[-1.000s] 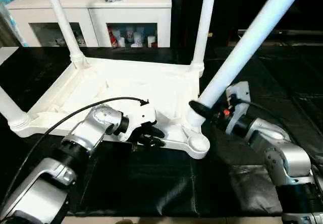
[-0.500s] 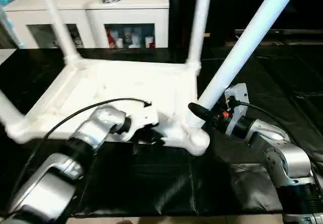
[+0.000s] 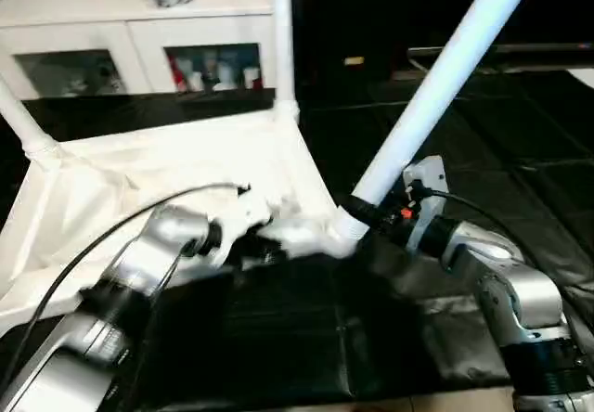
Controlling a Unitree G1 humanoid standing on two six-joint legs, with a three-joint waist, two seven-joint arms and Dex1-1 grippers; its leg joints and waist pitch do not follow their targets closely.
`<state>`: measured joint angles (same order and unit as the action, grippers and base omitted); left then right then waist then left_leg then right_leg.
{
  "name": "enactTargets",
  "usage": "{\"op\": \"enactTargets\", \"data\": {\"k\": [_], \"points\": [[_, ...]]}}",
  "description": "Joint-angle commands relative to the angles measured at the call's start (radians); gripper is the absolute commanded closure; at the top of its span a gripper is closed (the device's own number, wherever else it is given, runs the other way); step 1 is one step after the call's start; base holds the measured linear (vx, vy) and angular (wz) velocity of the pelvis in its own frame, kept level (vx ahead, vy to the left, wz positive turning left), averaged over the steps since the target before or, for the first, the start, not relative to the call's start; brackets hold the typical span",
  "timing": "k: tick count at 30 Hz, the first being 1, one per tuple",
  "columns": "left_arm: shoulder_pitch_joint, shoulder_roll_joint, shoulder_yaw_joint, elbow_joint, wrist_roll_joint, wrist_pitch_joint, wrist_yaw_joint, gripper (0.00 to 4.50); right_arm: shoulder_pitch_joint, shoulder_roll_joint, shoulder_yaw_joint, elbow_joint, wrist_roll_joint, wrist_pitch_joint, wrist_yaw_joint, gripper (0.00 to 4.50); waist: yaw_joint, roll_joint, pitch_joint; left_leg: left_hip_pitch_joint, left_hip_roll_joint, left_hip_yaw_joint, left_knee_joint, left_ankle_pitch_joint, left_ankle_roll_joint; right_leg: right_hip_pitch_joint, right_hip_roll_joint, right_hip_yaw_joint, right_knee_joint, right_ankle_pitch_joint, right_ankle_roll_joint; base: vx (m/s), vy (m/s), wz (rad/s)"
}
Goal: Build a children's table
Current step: Insert table leg to table base
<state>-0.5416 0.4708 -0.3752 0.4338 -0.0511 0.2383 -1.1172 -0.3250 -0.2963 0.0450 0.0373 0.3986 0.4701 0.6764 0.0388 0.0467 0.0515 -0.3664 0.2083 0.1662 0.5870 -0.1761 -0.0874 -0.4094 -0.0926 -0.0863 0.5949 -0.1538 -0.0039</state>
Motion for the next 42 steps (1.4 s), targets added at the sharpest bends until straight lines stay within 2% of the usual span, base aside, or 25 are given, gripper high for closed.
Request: {"op": "enactTargets", "data": {"k": [1, 8, 13, 15, 16, 21, 26, 29, 30, 33, 35, 36, 40, 42], "points": [[0.028, 0.012, -0.034, -0.007, 0.007, 0.007, -0.020, 4.50, -0.006, 0.001, -0.001, -0.029, 0.003, 0.005, 0.007, 2.59, 0.008, -0.004, -0.069, 0.005, 0.011, 0.004, -0.068, -0.229, 0.028, 0.054, -0.039, 0.040, -0.070, -0.284, -0.198, 0.000, 0.000, 0.00], [0.053, 0.002, 0.003, -0.087, -0.030, 0.058, -0.029, 4.50, -0.015, 0.000, 0.000, -0.020, 0.002, 0.001, 0.010, 2.59, 0.019, -0.006, -0.067, 0.004, 0.009, 0.004, -0.069, -0.238, 0.017, 0.056, -0.042, 0.041, -0.072, -0.332, -0.172, 0.000, 0.000, 0.00], [0.040, -0.024, 0.007, -0.070, -0.029, 0.038, -0.018, 4.50, -0.009, 0.000, 0.005, -0.018, -0.001, -0.004, 0.012, 2.59, 0.022, -0.004, -0.068, 0.005, 0.008, 0.004, -0.069, -0.241, 0.012, 0.055, -0.041, 0.042, -0.073, -0.324, -0.170, 0.000, 0.000, 0.00], [0.033, -0.033, 0.010, -0.060, -0.028, 0.045, -0.012, 4.06, -0.009, 0.001, 0.004, -0.017, -0.002, -0.005, 0.012, 2.59, 0.024, -0.004, -0.069, 0.004, 0.008, 0.004, -0.069, -0.235, 0.013, 0.056, -0.041, 0.042, -0.072, -0.311, -0.173, 0.000, 0.000, 0.00], [0.029, -0.037, 0.011, -0.056, -0.026, 0.047, -0.008, 4.06, -0.009, 0.001, 0.004, -0.017, -0.003, -0.006, 0.011, 2.59, 0.025, 0.002, -0.069, 0.005, 0.008, 0.003, -0.068, -0.234, 0.012, 0.056, -0.041, 0.042, -0.070, -0.306, -0.175, 0.000, 0.000, 0.00], [0.023, -0.054, 0.018, -0.021, 0.001, -0.019, 0.039, 3.67, -0.004, 0.003, 0.005, -0.019, -0.005, -0.010, 0.009, 2.59, 0.026, -0.002, -0.069, 0.004, 0.007, 0.003, -0.069, -0.247, 0.013, 0.057, -0.040, 0.040, -0.074, -0.307, -0.173, 0.000, 0.000, 0.00], [0.025, -0.066, 0.027, -0.013, -0.003, -0.021, 0.043, 3.67, -0.005, 0.006, 0.007, -0.022, -0.006, -0.010, 0.008, 2.59, 0.026, -0.005, -0.067, 0.005, 0.007, 0.003, -0.070, -0.260, 0.011, 0.055, -0.042, 0.040, -0.080, -0.372, -0.148, 0.000, 0.000, 0.00], [0.029, -0.070, 0.024, -0.007, -0.006, -0.010, 0.039, 3.67, -0.007, 0.006, 0.009, -0.020, -0.007, -0.012, 0.009, 2.59, 0.026, -0.006, -0.067, 0.005, 0.007, 0.003, -0.070, -0.264, 0.010, 0.054, -0.042, 0.040, -0.082, -0.383, -0.145, 0.000, 0.000, 0.00], [0.030, -0.071, 0.022, -0.002, -0.004, -0.014, 0.041, 3.95, -0.007, 0.007, 0.010, -0.020, -0.008, -0.013, 0.009, 2.59, 0.027, -0.005, -0.067, 0.004, 0.007, 0.002, -0.070, -0.262, 0.010, 0.054, -0.042, 0.040, -0.082, -0.382, -0.145, 0.000, 0.000, 0.00], [0.031, -0.073, 0.017, 0.015, 0.007, -0.023, 0.051, 4.05, -0.006, 0.005, 0.013, -0.018, -0.013, -0.016, 0.011, 2.59, 0.027, -0.006, -0.067, 0.004, 0.008, 0.003, -0.070, -0.257, 0.013, 0.053, -0.042, 0.040, -0.081, -0.378, -0.145, 0.000, 0.000, 0.00], [0.029, -0.073, 0.015, 0.029, 0.014, -0.025, 0.053, 4.28, -0.005, -0.005, 0.024, -0.008, -0.030, -0.025, 0.014, 2.59, 0.027, -0.003, -0.066, 0.005, 0.007, 0.003, -0.070, -0.263, 0.012, 0.052, -0.042, 0.039, -0.082, -0.384, -0.144, 0.000, 0.000, 0.00], [0.029, -0.073, 0.015, 0.029, 0.014, -0.025, 0.053, 4.39, -0.005, -0.005, 0.024, -0.008, -0.030, -0.025, 0.014, 2.59, 0.027, -0.005, -0.066, 0.005, 0.007, 0.003, -0.070, -0.267, 0.010, 0.052, -0.041, 0.039, -0.083, -0.389, -0.141, 0.000, 0.000, 0.00], [0.028, -0.072, 0.016, 0.037, 0.017, -0.021, 0.046, 4.50, -0.004, -0.035, 0.052, 0.019, -0.069, -0.032, 0.032, 2.59, 0.025, -0.007, -0.063, 0.007, 0.005, 0.002, -0.070, -0.289, 0.009, 0.050, -0.042, 0.038, -0.091, -0.451, -0.120, 0.000, 0.000, 0.00], [0.027, -0.073, 0.019, 0.040, 0.016, -0.021, 0.045, 4.50, -0.006, -0.039, 0.056, 0.024, -0.072, -0.030, 0.036, 2.59, 0.026, -0.008, -0.064, 0.005, 0.006, 0.001, -0.071, -0.283, 0.012, 0.051, -0.043, 0.038, -0.090, -0.454, -0.117, 0.000, 0.000, 0.00]]}}
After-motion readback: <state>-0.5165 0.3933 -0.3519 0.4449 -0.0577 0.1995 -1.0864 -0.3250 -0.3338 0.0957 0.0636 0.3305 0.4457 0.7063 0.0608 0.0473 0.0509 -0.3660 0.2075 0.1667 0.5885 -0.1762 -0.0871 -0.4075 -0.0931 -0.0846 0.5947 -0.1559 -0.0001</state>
